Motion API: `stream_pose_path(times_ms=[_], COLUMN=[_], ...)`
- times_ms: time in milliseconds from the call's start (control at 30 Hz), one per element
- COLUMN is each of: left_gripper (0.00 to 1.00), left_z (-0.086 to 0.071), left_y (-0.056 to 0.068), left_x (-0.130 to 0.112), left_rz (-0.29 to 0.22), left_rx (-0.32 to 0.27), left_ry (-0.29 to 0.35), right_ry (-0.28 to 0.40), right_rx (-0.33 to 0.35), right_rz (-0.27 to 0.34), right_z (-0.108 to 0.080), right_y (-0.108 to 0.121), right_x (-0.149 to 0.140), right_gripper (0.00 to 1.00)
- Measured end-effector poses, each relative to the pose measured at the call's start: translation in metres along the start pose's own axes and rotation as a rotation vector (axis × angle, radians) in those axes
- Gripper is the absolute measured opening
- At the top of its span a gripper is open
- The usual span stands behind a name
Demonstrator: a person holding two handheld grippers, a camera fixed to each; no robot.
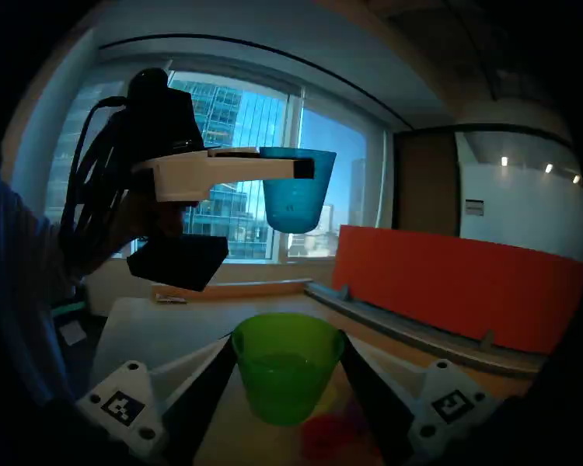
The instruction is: Pour water
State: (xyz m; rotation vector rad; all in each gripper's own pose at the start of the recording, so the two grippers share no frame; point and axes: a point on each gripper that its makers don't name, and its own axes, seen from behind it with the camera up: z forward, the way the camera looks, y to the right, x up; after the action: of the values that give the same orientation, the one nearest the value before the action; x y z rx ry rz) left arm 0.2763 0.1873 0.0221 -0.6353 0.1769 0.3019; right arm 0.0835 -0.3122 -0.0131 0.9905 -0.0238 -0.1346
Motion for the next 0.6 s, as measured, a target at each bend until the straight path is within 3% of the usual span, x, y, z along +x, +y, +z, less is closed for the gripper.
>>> stream_pose_path(times_ms=[167, 267, 600], left_gripper=[0.87, 0.87, 0.87], left_z=[-0.002, -0.003, -0.009], left_y=[-0.005, -0.006, -0.011], left_x=[-0.004, -0.008, -0.036], left_rz=[-0.11, -0.151, -0.173], left_rx=[-0.004, -0.01, 0.005], left_ry=[0.001, 0.001, -0.028], right_ry=[0.002, 0.003, -0.008], right_rx=[-0.002, -0.004, -0.029], right_rz=[-0.002, -0.001, 0.004], right_z=[-0.001, -0.002, -0.011], right_y=[-0.001, 0.0, 0.009], right_x=[0.002, 0.003, 0.002], right_gripper=[0.93, 0.93, 0.93])
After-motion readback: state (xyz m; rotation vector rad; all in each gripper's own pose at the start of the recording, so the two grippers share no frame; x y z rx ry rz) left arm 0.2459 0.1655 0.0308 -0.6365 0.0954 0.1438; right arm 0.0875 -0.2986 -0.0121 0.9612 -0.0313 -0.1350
